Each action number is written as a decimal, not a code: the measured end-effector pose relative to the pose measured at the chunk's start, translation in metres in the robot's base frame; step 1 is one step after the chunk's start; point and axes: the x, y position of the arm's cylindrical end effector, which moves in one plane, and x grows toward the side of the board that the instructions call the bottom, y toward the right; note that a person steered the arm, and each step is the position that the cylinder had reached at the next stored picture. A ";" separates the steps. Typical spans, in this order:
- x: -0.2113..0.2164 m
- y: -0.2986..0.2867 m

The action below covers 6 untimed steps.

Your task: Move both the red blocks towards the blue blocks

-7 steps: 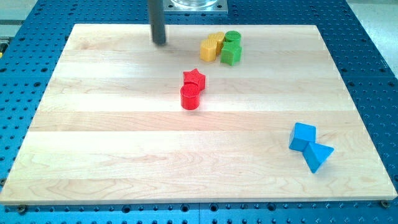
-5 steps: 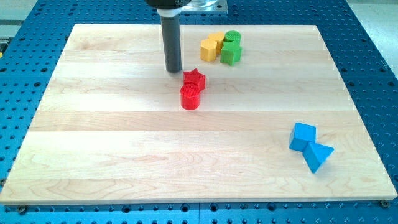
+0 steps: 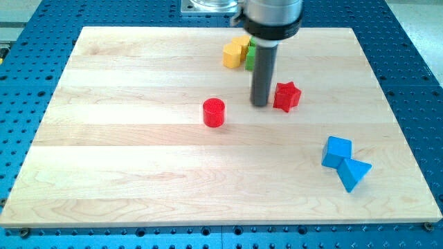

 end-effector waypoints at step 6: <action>0.112 0.003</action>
